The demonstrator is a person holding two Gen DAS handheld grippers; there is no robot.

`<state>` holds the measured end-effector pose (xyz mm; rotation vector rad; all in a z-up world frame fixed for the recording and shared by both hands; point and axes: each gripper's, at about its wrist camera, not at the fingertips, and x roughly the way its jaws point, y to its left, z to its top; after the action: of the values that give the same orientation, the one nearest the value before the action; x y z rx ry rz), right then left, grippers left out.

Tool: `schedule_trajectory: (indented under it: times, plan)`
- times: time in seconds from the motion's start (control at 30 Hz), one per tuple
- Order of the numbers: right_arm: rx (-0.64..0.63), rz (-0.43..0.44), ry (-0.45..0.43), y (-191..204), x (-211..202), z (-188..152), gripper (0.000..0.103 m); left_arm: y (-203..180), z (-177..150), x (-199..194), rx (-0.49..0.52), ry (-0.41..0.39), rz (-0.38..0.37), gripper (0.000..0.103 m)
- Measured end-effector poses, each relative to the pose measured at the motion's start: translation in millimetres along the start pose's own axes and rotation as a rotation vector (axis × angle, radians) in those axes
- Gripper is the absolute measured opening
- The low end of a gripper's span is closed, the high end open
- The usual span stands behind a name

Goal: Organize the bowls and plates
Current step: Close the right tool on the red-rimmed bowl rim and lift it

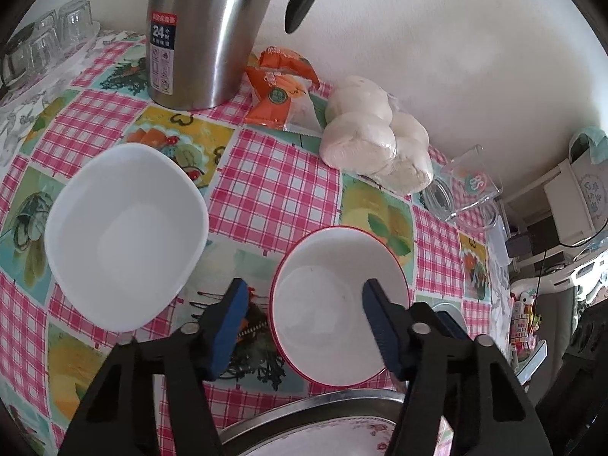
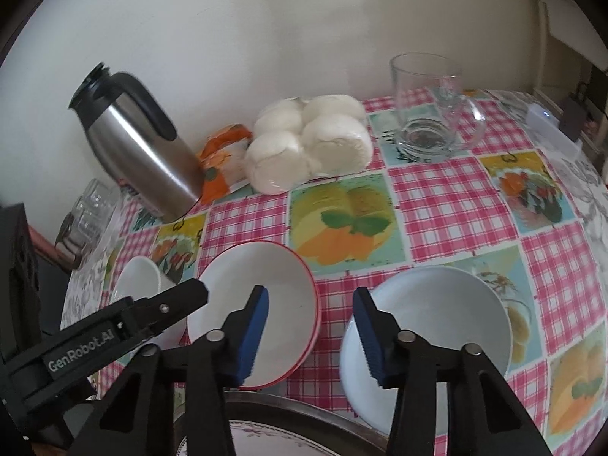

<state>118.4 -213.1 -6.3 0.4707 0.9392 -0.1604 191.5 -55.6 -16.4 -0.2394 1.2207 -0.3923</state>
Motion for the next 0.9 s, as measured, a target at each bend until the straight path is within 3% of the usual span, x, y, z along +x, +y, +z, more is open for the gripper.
schedule_trajectory:
  times: [0.2, 0.53, 0.9]
  plan:
    - [-0.018, 0.012, 0.03, 5, 12, -4, 0.032, 1, -3, 11, -0.001, 0.031, -0.002, 0.046]
    - [-0.009, -0.007, 0.064, 0, 26, -9, 0.02, 6, -9, 34, 0.012, 0.07, 0.059, 0.028]
    - [-0.058, -0.014, 0.073, 9, 27, -11, 0.02, 20, -16, 54, -0.036, 0.117, 0.095, 0.018]
